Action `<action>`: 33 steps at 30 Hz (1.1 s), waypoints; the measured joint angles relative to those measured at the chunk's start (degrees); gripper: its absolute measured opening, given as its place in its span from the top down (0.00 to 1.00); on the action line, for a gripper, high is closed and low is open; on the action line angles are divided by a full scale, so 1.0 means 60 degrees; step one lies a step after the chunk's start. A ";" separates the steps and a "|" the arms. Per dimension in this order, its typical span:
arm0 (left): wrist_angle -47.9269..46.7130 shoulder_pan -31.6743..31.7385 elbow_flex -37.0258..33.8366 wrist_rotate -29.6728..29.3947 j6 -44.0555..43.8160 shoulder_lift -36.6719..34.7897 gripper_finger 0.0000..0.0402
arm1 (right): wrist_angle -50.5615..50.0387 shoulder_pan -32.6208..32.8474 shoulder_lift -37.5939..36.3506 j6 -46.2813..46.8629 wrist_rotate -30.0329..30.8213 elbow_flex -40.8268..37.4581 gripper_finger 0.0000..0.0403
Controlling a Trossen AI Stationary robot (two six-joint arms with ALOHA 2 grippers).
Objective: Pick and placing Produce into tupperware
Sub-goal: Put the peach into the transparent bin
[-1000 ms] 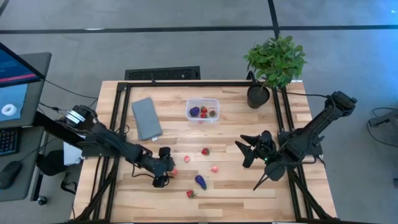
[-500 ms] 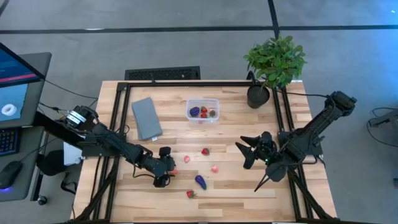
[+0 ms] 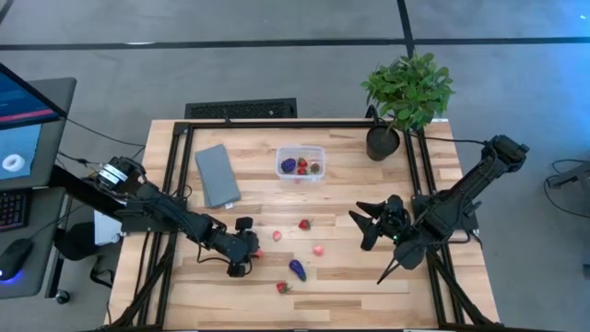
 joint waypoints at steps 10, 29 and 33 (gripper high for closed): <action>0.0225 0.0369 0.0000 -0.0015 -0.0004 0.0000 0.74 | -0.0001 0.0000 0.0004 0.0000 -0.0004 0.0000 0.41; 0.0778 0.3059 0.0096 -0.0034 0.1760 -0.2648 0.74 | -0.0074 -0.0004 0.0004 -0.0004 -0.0015 0.0000 0.41; 0.1363 0.4318 0.0096 0.0680 0.2157 -0.2696 0.74 | -0.0104 -0.0004 0.0004 -0.0007 0.0000 0.0000 0.41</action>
